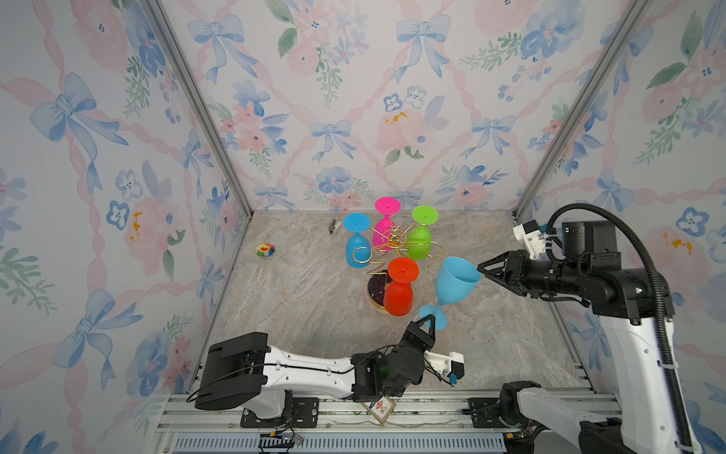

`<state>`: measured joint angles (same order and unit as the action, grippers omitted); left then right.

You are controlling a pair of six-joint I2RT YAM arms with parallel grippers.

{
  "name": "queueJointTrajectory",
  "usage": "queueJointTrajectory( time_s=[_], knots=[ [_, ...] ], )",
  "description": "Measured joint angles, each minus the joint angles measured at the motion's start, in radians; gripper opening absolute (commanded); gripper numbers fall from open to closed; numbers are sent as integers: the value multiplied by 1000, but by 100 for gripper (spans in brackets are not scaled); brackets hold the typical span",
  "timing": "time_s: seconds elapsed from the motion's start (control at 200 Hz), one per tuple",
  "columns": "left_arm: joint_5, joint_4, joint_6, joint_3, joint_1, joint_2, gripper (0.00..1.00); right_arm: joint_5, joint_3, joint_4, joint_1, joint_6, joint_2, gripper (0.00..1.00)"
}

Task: Take the wine glass off the wine glass rack
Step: Pick up the wine glass from the wine glass rack.

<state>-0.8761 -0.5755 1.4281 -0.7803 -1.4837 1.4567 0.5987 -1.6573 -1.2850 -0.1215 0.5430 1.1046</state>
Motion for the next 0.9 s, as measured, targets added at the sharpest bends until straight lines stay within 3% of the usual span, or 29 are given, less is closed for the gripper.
queueJointTrajectory(
  time_s=[0.435,0.68,0.805,0.9],
  knots=[
    [-18,-54,67,51,-2,11,0,-11,-1,-113,-62,-35,74,22],
    [-38,-120,119,149,-2,19,0,-11,0,-167,-82,-55,120,15],
    [-40,-128,141,182,-2,19,0,-2,11,-177,-85,-57,121,15],
    [-41,-153,155,190,-2,19,0,-1,22,-183,-85,-60,123,24]
  ],
)
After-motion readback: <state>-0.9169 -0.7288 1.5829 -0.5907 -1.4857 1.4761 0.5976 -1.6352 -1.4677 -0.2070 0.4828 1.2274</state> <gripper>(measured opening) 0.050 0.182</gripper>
